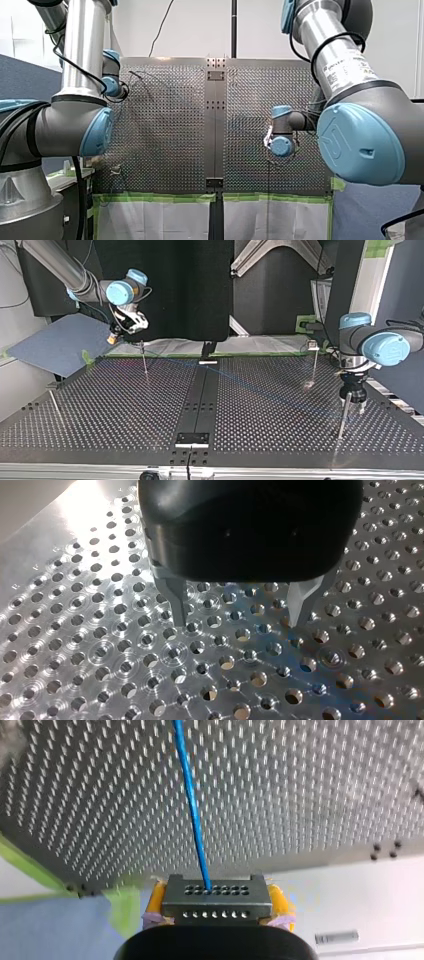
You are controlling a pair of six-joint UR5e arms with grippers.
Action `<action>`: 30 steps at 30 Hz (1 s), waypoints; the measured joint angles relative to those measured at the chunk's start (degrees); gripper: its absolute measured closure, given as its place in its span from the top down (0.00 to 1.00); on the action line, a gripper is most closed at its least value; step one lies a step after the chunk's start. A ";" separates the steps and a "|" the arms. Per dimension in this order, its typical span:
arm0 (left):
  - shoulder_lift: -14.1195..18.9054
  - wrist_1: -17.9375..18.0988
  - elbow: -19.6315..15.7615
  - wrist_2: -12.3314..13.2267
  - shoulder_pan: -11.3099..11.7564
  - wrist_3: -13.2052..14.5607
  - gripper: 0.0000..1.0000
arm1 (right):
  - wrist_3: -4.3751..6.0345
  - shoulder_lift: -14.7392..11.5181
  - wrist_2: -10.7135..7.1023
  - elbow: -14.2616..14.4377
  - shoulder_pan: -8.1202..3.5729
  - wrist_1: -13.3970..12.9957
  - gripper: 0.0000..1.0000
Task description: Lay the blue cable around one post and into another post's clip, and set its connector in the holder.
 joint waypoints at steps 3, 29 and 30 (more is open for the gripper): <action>0.01 0.00 0.00 0.00 -0.01 0.00 1.00 | 0.05 0.05 0.20 1.47 -1.49 -1.48 0.00; 0.02 -0.01 -0.02 0.00 -0.27 0.01 1.00 | -0.80 8.23 -6.95 14.36 -11.59 -14.37 0.00; 0.02 -0.01 -0.01 0.00 -0.27 0.01 1.00 | -0.82 8.87 -7.17 15.00 -11.85 -15.01 0.00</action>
